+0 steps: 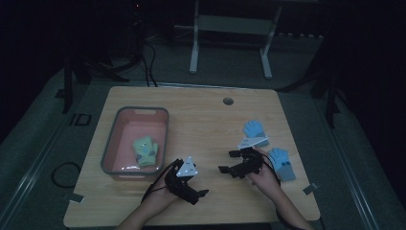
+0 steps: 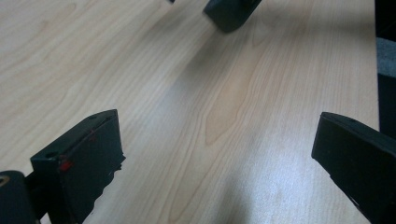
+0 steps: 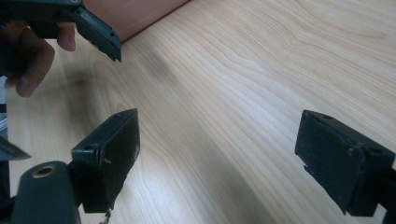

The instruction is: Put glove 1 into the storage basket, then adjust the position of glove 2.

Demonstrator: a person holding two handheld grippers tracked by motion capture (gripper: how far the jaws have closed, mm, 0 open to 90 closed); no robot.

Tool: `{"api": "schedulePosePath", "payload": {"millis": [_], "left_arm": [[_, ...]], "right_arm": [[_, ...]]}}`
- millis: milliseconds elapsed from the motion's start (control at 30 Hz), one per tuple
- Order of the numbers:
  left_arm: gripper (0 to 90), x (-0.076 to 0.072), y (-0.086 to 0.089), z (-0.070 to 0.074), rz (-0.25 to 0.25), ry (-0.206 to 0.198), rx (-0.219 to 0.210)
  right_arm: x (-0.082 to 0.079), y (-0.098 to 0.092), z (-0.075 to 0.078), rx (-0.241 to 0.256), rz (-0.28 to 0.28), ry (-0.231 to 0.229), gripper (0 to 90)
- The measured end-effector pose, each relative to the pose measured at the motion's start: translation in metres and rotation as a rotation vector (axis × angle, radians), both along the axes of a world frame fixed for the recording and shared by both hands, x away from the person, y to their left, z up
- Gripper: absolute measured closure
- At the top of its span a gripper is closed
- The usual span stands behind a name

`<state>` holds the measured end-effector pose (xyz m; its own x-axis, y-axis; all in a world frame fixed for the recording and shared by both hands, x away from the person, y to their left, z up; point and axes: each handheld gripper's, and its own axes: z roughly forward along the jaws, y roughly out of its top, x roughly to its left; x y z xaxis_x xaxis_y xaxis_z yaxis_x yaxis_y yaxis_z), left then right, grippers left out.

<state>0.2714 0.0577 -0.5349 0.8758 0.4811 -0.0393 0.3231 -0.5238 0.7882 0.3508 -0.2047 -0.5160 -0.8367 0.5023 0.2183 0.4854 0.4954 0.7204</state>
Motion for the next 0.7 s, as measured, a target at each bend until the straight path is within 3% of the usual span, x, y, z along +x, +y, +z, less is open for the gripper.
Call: {"api": "schedulePosePath", "payload": {"millis": [300,333,533,600,700], "left_arm": [[2.1,-0.004,0.000,-0.018,0.023,0.015,-0.003],[2.1,-0.006,0.001,-0.020,0.041,0.004,0.000],[2.1,-0.009,0.004,-0.024,0.081,0.000,-0.003],[2.1,-0.011,0.004,-0.024,0.094,0.005,0.001],[2.1,-0.014,0.004,-0.024,0.100,-0.011,-0.008]], "right_arm": [[-0.012,-0.021,-0.006,0.003,-0.026,-0.005,13.1],[-0.015,-0.025,-0.008,0.008,-0.054,0.002,13.3],[-0.022,-0.037,-0.011,0.016,-0.066,-0.015,12.5],[-0.025,-0.047,-0.007,-0.031,-0.091,-0.071,14.9],[-0.025,-0.060,0.001,-0.037,-0.136,-0.121,22.8]]}}
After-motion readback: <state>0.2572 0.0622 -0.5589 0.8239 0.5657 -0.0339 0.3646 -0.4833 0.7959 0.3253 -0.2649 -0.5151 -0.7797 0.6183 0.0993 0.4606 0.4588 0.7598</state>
